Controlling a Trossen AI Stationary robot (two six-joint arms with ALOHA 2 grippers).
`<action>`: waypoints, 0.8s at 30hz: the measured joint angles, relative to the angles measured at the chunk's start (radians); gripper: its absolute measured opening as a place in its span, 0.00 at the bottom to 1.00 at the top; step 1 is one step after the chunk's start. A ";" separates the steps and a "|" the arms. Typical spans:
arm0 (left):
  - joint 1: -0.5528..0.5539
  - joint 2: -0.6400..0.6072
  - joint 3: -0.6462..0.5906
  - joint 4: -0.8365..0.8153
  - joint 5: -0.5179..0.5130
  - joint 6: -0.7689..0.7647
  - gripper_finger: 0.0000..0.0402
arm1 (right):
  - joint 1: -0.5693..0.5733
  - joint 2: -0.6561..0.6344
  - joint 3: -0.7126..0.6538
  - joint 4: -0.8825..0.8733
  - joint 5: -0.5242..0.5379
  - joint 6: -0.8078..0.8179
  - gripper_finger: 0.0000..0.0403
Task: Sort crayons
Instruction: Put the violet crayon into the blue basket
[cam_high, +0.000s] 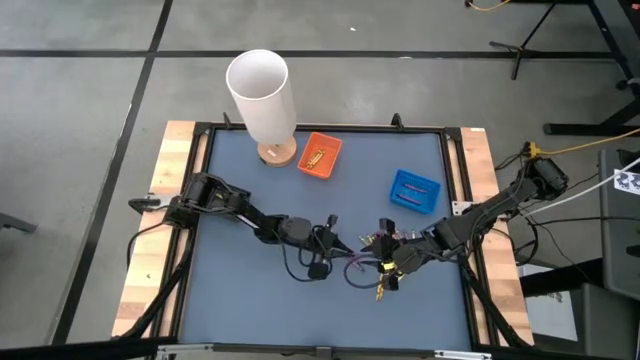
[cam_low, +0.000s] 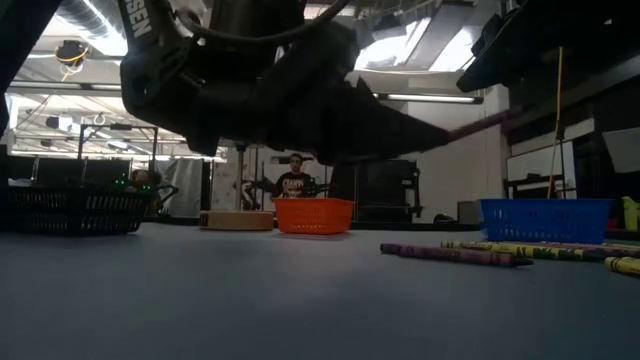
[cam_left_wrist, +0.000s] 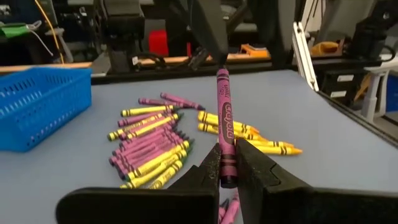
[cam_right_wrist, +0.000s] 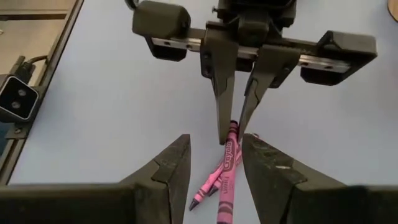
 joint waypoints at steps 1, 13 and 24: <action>0.000 0.000 0.000 0.007 0.000 0.000 0.03 | 0.000 0.000 0.000 -0.003 0.000 0.000 0.35; 0.000 -0.001 0.000 0.040 -0.001 0.000 0.03 | 0.000 0.000 0.000 -0.056 -0.010 0.001 0.35; 0.000 -0.001 0.000 0.040 -0.001 0.000 0.03 | 0.000 0.000 0.000 -0.098 -0.011 0.002 0.35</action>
